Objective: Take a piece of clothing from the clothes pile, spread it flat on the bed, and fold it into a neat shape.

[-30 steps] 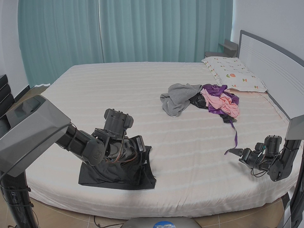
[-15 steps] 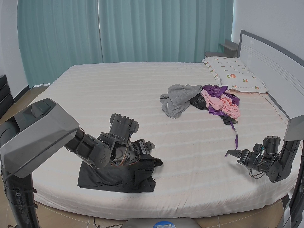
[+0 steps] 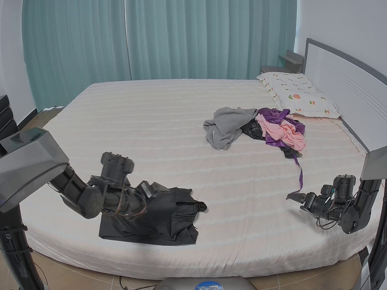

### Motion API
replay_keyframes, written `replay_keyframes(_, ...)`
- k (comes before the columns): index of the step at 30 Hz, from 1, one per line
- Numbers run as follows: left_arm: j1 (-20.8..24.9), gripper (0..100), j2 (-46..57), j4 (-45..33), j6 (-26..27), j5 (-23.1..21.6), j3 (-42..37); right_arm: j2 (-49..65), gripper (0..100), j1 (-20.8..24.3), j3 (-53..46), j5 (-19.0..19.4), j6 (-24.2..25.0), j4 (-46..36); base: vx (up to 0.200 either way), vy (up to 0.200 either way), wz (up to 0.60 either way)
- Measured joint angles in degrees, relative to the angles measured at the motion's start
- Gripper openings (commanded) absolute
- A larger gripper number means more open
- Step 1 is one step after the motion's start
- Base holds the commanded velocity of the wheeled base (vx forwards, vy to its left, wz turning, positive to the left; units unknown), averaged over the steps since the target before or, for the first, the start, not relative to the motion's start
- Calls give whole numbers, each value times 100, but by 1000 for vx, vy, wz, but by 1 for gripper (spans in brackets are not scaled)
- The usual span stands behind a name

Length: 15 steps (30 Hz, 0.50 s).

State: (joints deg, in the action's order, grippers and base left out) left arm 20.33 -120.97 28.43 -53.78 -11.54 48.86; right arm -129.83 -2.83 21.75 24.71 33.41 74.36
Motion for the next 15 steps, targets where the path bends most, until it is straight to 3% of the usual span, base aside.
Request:
replay_keyframes(5, -621, 100, 204, 670, -479, -662, -532, 0, 100, 96, -56, -11, 0, -2, 0, 200, 0)
replay_keyframes(10, -1124, 100, 283, 813, -607, -1235, -798, 0, 100, 184, -124, -27, -2, 2, 0, 200, 0)
replay_keyframes(15, -1430, 100, 241, 855, -610, -1435, -879, 0, 100, 313, -180, -123, -2, 2, 0, 200, 0)
